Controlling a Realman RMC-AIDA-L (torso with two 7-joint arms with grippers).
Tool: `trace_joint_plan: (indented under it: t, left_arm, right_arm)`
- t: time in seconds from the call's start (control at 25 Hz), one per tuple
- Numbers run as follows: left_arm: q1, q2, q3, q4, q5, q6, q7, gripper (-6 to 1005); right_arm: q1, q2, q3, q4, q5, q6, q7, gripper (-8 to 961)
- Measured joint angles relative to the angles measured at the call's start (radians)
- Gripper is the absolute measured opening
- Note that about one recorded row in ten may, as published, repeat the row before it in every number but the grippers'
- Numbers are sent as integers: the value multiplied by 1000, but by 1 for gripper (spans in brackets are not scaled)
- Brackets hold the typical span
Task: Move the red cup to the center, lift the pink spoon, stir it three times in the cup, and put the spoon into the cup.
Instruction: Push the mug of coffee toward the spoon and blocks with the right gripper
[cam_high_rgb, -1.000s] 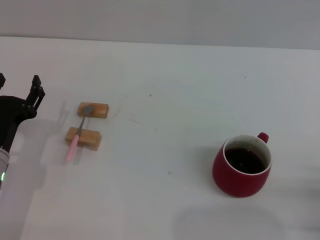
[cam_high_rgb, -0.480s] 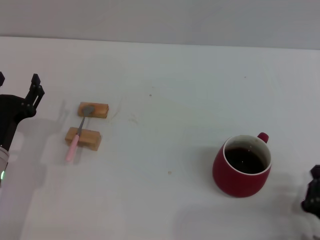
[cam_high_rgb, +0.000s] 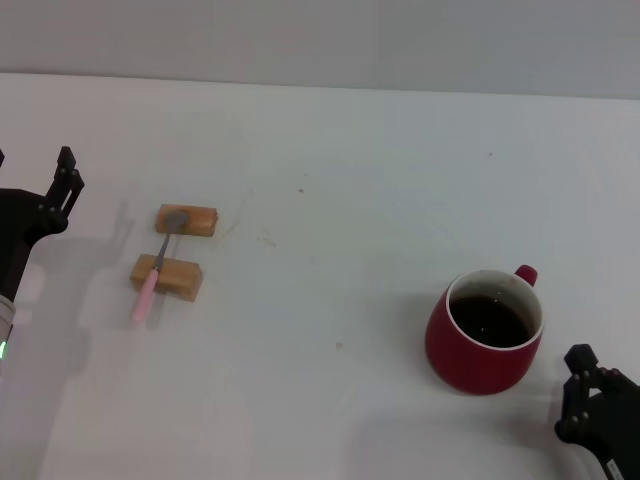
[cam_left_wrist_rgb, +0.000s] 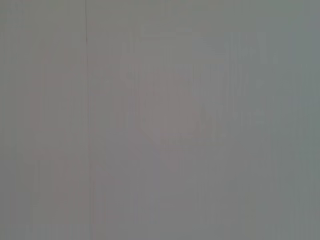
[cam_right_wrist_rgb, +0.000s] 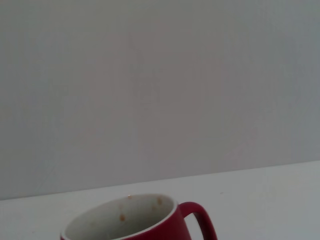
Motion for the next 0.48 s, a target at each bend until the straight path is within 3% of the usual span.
trace_joint_plan:
  t: [0.48]
  left_arm:
    - [-5, 0, 0, -3, 0, 3, 0, 801]
  right_arm:
    - [31, 0, 0, -1, -5, 10, -2, 0]
